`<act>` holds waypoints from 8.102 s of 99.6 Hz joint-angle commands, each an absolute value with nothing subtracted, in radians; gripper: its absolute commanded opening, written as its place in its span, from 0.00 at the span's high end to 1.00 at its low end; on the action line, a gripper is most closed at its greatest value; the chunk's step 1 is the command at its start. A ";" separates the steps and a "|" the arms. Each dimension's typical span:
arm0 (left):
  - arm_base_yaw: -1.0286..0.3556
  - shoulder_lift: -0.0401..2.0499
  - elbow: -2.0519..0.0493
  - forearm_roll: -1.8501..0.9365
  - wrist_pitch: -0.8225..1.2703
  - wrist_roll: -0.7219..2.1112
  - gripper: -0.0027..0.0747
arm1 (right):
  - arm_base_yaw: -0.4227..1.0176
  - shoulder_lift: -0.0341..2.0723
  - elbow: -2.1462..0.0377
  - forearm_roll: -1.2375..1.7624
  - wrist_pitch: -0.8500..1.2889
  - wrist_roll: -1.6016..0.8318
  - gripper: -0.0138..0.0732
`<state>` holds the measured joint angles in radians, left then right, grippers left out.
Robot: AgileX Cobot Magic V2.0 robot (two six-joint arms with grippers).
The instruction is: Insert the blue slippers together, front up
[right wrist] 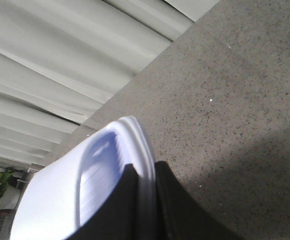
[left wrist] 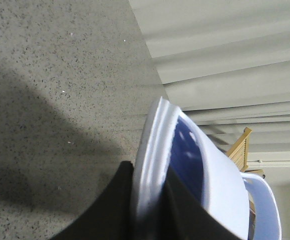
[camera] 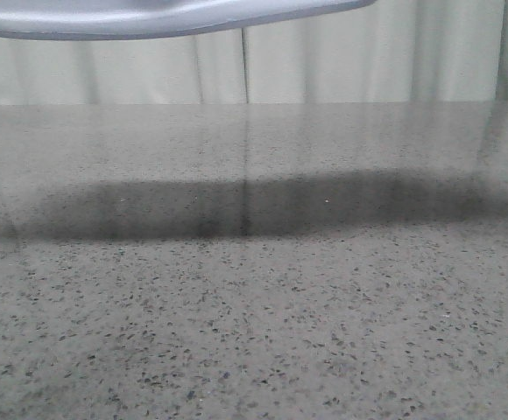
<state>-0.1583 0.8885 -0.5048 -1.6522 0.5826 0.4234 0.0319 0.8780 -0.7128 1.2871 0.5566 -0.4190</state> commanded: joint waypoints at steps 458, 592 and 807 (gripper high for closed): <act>-0.296 0.980 -0.540 -1.861 1.267 0.639 0.95 | 0.049 1.194 -0.668 1.827 0.982 -1.298 0.96; -0.307 0.980 -0.540 -1.842 1.189 0.678 0.95 | 0.051 1.194 -0.668 1.863 0.882 -1.335 0.32; -0.109 1.383 -0.800 -1.402 1.268 0.849 0.94 | -0.260 1.072 -0.809 1.870 0.934 -1.335 0.32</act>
